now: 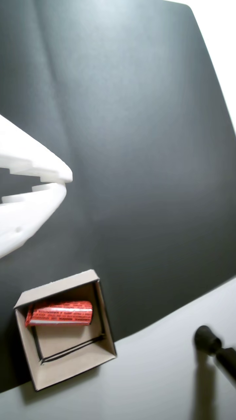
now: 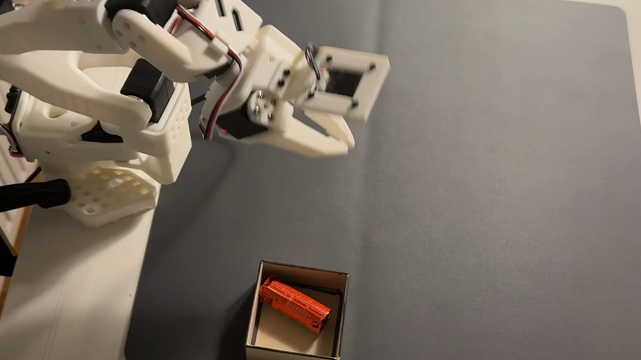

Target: Pick the red object and place it in the box

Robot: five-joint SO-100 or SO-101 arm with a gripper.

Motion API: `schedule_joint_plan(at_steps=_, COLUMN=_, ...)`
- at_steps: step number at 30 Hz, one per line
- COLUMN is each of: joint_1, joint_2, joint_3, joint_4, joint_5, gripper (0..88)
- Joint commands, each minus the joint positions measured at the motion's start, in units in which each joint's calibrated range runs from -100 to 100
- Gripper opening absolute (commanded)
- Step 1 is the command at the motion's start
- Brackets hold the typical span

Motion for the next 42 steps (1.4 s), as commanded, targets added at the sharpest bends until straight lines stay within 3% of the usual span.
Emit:
schedule_joint_plan(at_steps=1, joint_1=-2.8, joint_2=-7.9, joint_3=2.7, joint_4=0.8, joint_5=0.0, gripper=0.8)
schedule_joint_plan(at_steps=6, joint_1=-5.4, joint_2=-11.1, joint_3=7.7, joint_4=2.5, joint_5=0.0, gripper=1.6)
schedule_joint_plan(at_steps=12, joint_1=-5.0, joint_2=-11.1, joint_3=13.8, joint_4=2.1, joint_5=3.7, gripper=1.6)
schedule_joint_plan(at_steps=24, joint_1=-5.3, joint_2=-11.1, joint_3=28.4, joint_4=2.9, joint_5=3.8, gripper=1.6)
schedule_joint_plan(at_steps=33, joint_1=-5.3, joint_2=-11.0, joint_3=28.5, joint_4=13.9, joint_5=3.9, gripper=1.5)
schedule_joint_plan(at_steps=42, joint_1=-5.3, joint_2=-11.0, joint_3=28.4, joint_4=14.0, joint_5=3.8, gripper=1.5)
